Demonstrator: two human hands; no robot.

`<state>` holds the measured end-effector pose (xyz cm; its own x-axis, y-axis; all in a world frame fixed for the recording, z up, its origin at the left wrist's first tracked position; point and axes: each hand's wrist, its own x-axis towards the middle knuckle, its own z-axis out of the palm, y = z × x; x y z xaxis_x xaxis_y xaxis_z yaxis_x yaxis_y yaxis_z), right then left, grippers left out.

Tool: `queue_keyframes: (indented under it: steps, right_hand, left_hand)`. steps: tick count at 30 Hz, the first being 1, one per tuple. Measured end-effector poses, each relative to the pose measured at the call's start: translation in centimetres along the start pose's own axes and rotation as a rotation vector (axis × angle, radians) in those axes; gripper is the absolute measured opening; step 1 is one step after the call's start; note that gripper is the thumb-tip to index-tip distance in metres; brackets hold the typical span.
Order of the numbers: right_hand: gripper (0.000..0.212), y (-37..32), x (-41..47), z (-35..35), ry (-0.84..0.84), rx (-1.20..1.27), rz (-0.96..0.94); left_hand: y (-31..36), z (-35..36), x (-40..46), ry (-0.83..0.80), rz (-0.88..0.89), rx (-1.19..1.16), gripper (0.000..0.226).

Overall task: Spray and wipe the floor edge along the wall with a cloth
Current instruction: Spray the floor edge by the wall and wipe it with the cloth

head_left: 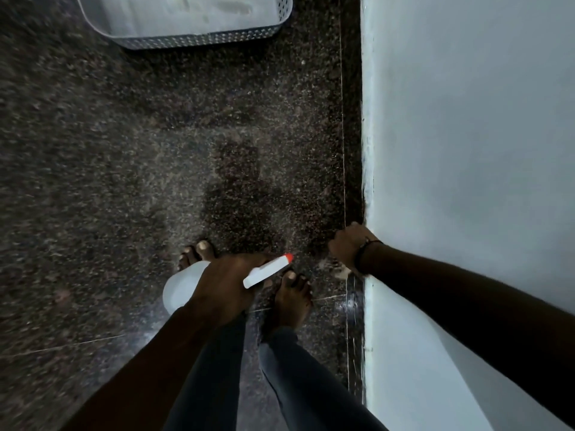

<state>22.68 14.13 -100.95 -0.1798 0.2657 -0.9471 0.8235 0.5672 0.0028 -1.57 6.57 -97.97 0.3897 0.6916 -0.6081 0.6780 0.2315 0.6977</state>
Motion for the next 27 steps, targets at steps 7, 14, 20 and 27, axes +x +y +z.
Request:
queue_keyframes:
  steps: [7,14,20,27]
  right_hand:
    - [0.032,2.2,0.6,-3.5,0.176,0.284,0.077]
    - [0.031,3.6,0.5,-5.5,0.197,0.146,0.013]
    - [0.042,1.8,2.8,1.0,0.283,-0.310,0.076]
    - [0.041,-0.2,2.6,6.5,0.019,-0.535,-0.120]
  left_hand:
    - [0.5,1.1,-0.2,0.051,0.036,0.074,0.025]
    - [1.5,1.5,-1.7,0.092,-0.057,-0.048,0.013]
    - [-0.6,4.0,-2.5,0.042,-0.112,-0.077,0.016]
    - [-2.5,6.7,-4.0,0.006,-0.157,-0.176,0.025]
